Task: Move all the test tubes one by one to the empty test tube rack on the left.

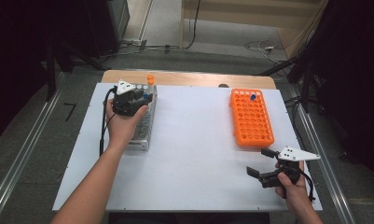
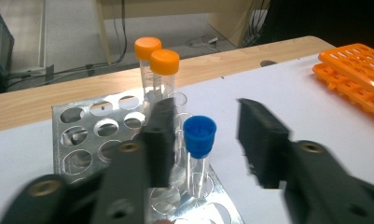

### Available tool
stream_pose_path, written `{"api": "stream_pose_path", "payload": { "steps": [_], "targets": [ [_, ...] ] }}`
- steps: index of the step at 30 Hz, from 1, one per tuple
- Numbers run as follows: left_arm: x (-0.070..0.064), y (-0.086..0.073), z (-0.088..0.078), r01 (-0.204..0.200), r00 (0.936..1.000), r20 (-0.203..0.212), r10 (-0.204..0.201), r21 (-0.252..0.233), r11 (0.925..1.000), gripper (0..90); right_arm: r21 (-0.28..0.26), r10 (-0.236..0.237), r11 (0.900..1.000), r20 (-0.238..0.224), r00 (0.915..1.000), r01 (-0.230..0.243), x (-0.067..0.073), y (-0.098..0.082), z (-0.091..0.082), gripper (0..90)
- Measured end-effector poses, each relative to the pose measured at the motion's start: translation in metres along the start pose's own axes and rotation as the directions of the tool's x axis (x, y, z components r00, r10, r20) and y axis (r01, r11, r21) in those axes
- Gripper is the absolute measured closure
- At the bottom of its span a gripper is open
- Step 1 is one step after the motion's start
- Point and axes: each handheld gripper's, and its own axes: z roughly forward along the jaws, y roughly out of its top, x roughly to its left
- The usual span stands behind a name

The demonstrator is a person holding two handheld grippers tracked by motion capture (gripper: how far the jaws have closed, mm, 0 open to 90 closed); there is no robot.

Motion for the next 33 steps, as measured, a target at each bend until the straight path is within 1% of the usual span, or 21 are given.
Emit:
{"api": "stream_pose_path", "payload": {
  "steps": [2,5,7,8,10,11,13,16,17,21,24,26,30,33],
  "targets": [
    [-0.002,0.000,-0.003,0.009,0.9999,0.010,-0.009,-0.010,0.9999,35.0,0.000,0.001,1.000,0.001,1.0000,-0.001,0.000,0.000,0.000,0.0],
    [-0.007,0.000,-0.008,0.009,0.9984,0.055,-0.008,-0.015,0.9998,20.0,-0.003,-0.002,1.000,0.002,1.0000,0.002,0.000,0.000,0.000,0.0],
    [-0.012,-0.001,-0.013,0.003,0.9963,0.086,-0.001,-0.023,0.9997,14.2,-0.003,-0.001,1.000,0.003,1.0000,0.001,0.001,0.001,0.000,0.0],
    [-0.015,-0.001,-0.016,-0.001,0.9954,0.096,0.003,-0.026,0.9997,12.3,-0.005,-0.003,1.000,0.004,1.0000,0.003,0.000,0.001,0.001,0.0],
    [-0.021,-0.003,-0.022,-0.011,0.9955,0.093,0.014,-0.031,0.9995,8.3,-0.005,0.001,1.000,0.001,1.0000,-0.001,0.001,0.001,0.001,0.0],
    [-0.024,-0.004,-0.025,-0.012,0.9948,0.101,0.015,-0.033,0.9994,6.5,-0.007,0.002,1.000,-0.004,1.0000,-0.002,0.001,0.001,0.002,0.0],
    [-0.029,-0.006,-0.030,-0.005,0.9931,0.117,0.009,-0.033,0.9994,3.9,-0.007,0.001,1.000,-0.003,1.0000,-0.001,0.001,0.002,0.002,0.0],
    [-0.036,-0.011,-0.037,0.002,0.9879,0.155,0.002,-0.026,0.9997,0.9,-0.008,-0.001,1.000,-0.003,1.0000,0.001,0.002,0.004,0.003,0.0],
    [-0.038,-0.013,-0.040,0.007,0.9853,0.171,-0.002,-0.027,0.9996,0.3,-0.008,-0.002,1.000,-0.001,1.0000,0.002,0.002,0.004,0.003,0.0],
    [-0.044,-0.021,-0.053,0.013,0.9794,0.202,-0.005,-0.041,0.9991,0.0,-0.009,-0.002,1.000,0.004,1.0000,0.002,0.002,0.007,0.004,0.0],
    [-0.049,-0.027,-0.063,0.017,0.9749,0.223,-0.003,-0.058,0.9982,0.0,-0.012,-0.007,1.000,0.006,1.0000,0.007,0.002,0.010,0.005,0.0],
    [-0.053,-0.030,-0.069,0.003,0.9744,0.224,0.012,-0.065,0.9979,0.0,-0.016,-0.005,1.000,0.010,0.9999,0.005,0.002,0.013,0.006,0.0],
    [-0.059,-0.037,-0.080,0.003,0.9686,0.248,0.018,-0.085,0.9964,0.0,-0.025,-0.015,1.000,0.016,0.9998,0.015,0.000,0.018,0.010,0.0],
    [-0.063,-0.043,-0.087,0.004,0.9677,0.251,0.018,-0.089,0.9960,0.0,-0.028,-0.014,1.000,0.026,0.9996,0.014,-0.002,0.023,0.013,0.0]
  ]
}}
